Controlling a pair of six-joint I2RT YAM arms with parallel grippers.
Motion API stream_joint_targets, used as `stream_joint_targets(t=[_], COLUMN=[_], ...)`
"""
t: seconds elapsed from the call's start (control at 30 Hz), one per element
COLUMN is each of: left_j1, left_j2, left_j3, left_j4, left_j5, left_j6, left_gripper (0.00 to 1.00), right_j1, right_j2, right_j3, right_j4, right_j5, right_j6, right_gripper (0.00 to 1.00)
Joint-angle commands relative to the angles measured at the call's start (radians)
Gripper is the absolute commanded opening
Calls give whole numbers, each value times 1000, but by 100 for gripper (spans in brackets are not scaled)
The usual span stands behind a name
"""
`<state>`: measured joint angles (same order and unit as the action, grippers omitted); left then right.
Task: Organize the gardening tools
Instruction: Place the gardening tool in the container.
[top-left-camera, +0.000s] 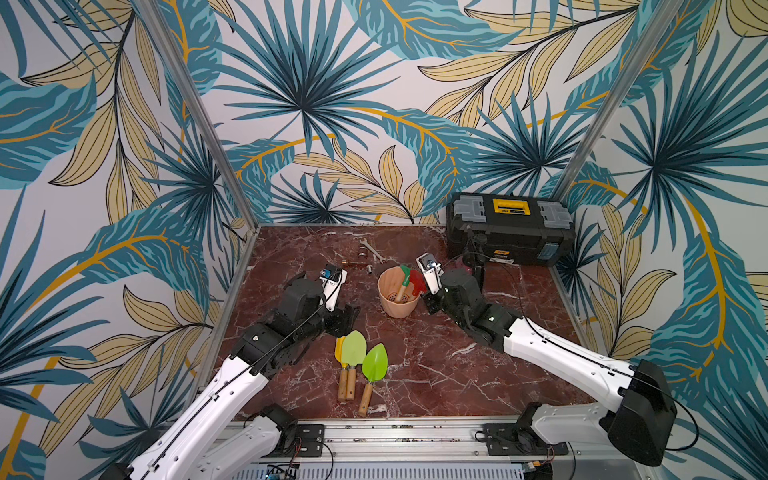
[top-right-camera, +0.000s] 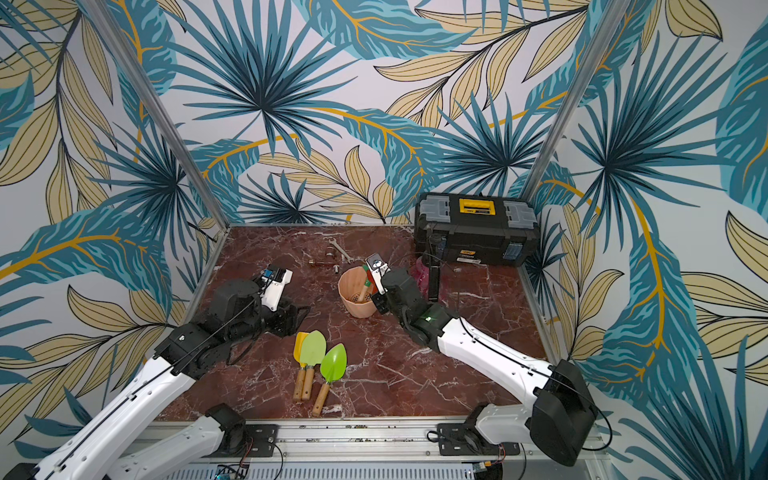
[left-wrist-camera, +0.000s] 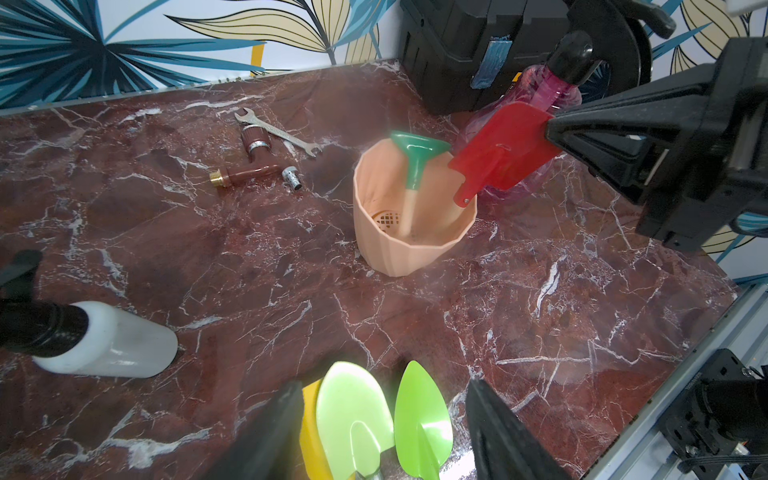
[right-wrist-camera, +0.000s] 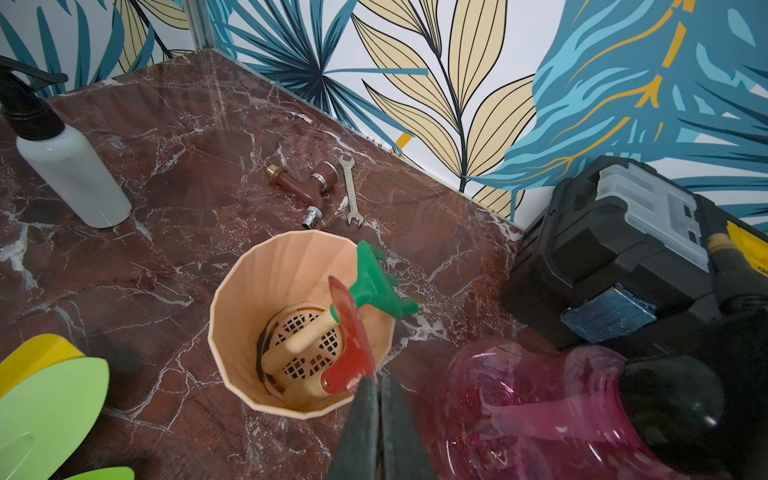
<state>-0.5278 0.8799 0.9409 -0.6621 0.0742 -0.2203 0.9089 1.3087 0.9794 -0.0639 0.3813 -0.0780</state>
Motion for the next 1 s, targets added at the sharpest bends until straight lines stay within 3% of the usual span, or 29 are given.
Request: stream_joint_targets(t=[0.0, 0.2, 0.47, 0.7, 0.8, 0.87, 0.97], left_j1=[-1, 0, -1, 0, -1, -1, -1], left_j2=[-4, -4, -13, -20, -20, -20, -21], left_j3=[15, 17, 28, 33, 32, 30, 26], left_j4=[9, 6, -12, -22, -20, -20, -21], left_j5=[-1, -4, -13, -19, -18, -17, -17], left_j6=[5, 9, 12, 18, 17, 18, 18], left_gripper=[66, 66, 66, 66, 67, 66, 66], right_j1=[3, 4, 4, 4, 5, 3, 4], right_j2=[7, -16, -90, -124, -158, -171, -182], right_j3=[-21, -21, 33, 76, 24, -21, -87], right_j4=[26, 20, -85, -267, -254, -230, -189], right_j5=[24, 31, -15, -325, -492, -668, -795], right_j6=[23, 38, 118, 243, 283, 297, 319], right_gripper=[8, 17, 36, 43, 43, 44, 45])
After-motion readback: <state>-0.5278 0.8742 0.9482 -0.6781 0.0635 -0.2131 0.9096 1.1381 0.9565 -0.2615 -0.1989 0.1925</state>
